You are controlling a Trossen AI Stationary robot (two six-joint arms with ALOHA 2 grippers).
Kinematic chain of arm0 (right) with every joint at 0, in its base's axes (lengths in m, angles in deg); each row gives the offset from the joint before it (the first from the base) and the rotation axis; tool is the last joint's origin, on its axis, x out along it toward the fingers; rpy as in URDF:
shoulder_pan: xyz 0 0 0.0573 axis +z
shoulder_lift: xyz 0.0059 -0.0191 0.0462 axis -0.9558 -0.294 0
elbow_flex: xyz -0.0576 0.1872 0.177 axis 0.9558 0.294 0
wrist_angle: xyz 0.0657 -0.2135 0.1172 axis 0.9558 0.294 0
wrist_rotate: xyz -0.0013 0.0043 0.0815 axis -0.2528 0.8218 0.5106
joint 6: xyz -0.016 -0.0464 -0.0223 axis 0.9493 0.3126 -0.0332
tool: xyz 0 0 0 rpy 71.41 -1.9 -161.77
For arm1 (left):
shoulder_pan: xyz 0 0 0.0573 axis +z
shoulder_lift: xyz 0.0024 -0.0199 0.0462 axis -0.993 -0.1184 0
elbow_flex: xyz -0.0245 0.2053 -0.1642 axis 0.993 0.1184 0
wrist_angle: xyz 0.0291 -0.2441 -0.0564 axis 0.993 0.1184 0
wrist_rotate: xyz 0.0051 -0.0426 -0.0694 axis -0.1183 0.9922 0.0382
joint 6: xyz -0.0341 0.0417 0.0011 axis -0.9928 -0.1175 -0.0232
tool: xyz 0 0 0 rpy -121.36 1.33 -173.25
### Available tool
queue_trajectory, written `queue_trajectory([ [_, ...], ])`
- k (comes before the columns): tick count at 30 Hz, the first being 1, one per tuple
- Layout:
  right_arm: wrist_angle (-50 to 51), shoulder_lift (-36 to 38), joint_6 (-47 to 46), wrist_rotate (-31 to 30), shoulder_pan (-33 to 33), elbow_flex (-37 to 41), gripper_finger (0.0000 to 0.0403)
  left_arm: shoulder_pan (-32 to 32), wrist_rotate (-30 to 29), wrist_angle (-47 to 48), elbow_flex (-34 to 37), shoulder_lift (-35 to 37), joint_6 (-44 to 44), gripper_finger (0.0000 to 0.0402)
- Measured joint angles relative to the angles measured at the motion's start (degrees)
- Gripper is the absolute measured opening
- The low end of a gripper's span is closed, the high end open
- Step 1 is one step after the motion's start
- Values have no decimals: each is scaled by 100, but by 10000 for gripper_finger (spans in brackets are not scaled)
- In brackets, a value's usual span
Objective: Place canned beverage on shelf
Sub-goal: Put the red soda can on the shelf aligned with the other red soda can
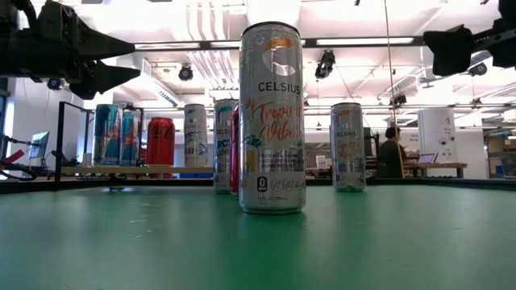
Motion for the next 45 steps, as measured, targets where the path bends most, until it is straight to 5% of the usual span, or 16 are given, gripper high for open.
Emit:
queue_trajectory([
  [12, 1217, 1289, -234, -51, -766, 2, 396, 1, 0, 0, 0, 0, 0, 375],
  [45, 1423, 1172, -236, -50, -812, 11, 396, -1, 2, 13, 0, -22, 0, 375],
])
